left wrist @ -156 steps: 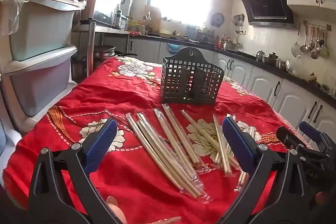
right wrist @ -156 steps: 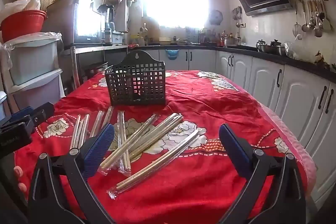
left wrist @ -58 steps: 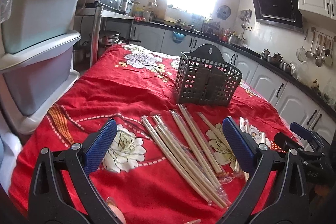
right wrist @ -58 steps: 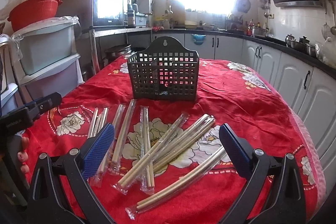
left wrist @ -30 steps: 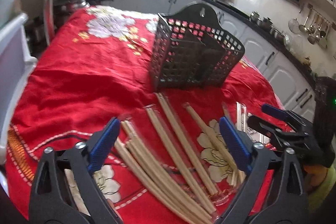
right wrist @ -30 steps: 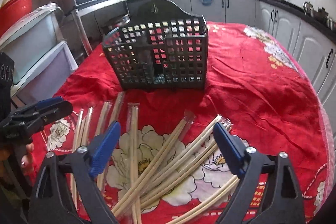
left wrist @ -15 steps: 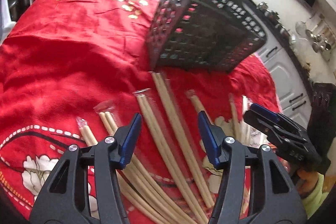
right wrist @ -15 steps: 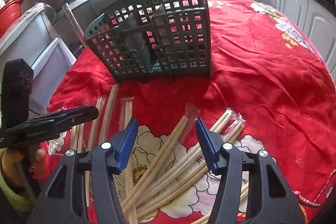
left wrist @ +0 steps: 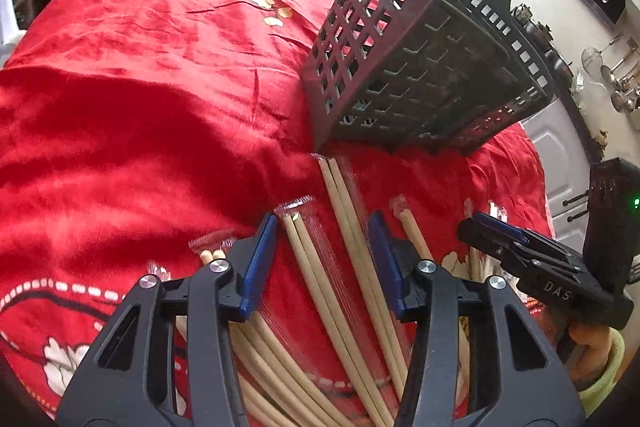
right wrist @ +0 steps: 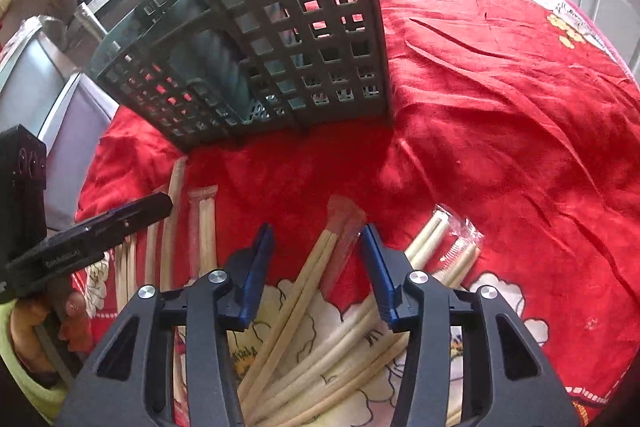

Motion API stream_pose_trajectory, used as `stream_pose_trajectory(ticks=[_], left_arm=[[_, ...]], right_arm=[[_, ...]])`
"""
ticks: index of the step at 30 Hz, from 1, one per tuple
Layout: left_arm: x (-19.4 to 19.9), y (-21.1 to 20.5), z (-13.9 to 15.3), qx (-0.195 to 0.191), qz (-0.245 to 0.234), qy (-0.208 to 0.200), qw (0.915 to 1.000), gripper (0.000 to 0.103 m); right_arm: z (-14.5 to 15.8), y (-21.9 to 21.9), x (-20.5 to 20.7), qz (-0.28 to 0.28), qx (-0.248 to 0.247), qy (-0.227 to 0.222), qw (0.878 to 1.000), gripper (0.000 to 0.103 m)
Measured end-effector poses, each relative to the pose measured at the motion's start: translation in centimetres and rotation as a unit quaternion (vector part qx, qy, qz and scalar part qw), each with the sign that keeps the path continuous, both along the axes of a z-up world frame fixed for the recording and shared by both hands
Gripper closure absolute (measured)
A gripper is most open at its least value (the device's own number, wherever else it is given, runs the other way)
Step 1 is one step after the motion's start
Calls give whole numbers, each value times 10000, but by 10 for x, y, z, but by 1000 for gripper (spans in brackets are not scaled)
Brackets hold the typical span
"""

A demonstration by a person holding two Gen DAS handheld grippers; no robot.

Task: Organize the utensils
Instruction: 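Lift the held chopsticks upright with both tools and carry them over the black basket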

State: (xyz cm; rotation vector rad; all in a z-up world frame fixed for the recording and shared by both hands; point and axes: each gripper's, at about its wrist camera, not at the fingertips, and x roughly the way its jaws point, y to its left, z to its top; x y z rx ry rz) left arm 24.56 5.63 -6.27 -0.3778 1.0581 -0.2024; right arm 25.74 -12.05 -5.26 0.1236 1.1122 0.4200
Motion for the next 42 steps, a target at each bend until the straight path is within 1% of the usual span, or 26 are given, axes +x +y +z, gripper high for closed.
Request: stream_pose_trajectory(ticks=[1, 2, 3, 5, 6, 7, 9, 10, 13, 16, 20, 25, 28, 31, 35, 42], left_arm=[[1, 0, 0, 32, 22, 2, 10000, 69], [2, -1, 0, 57, 24, -1, 10000, 71], [3, -1, -1, 73, 17, -3, 10000, 72], [4, -1, -1, 134, 8, -2, 9999, 78], [5, -1, -1, 152, 3, -10, 9999, 79], [5, -2, -1, 172, -2, -22, 9998, 81], [5, -2, 0, 160, -33, -58, 9998, 93], [5, -2, 0, 150, -23, -53, 9999, 95], [1, -3, 3, 159, -66, -88, 9998, 95], [-5, 1, 8, 91, -69, -194, 9997, 95], [-17, 4, 27, 85, -130, -481, 9987, 95], [-28, 5, 64, 37, -192, -932, 9955, 97], [-32, 0, 88, -15, -259, -1223, 9922, 100], [-36, -6, 112, -31, -342, -1527, 9877, 100], [-39, -17, 140, -15, -494, -1870, 9811, 100], [-43, -29, 187, -87, -674, -2417, 9680, 101]], right_arm=[[-1, 0, 1, -15, -2, -4, 10000, 67], [-3, -1, 4, -51, 0, 4, 10000, 71], [-3, -2, 5, -81, 14, 12, 10000, 73], [-5, -4, 7, -131, 20, 16, 9999, 82], [-6, -5, 8, -142, 14, 12, 9999, 83], [-6, -6, 9, -141, 18, 1, 9999, 86], [-6, -8, 9, -150, 20, -29, 9999, 91], [-6, -9, 10, -152, 47, -29, 9999, 93], [-5, -19, 10, -182, 229, -4, 9996, 95], [-2, -25, 6, -157, 387, -37, 9991, 95], [6, -25, -1, -59, 533, -170, 9984, 96], [33, -21, -17, 129, 702, -537, 9960, 96], [57, -20, -28, 245, 797, -863, 9928, 97], [84, -14, -38, 342, 896, -1219, 9879, 97], [122, -19, -53, 453, 1012, -1755, 9782, 97], [167, -27, -66, 462, 1121, -2488, 9609, 98]])
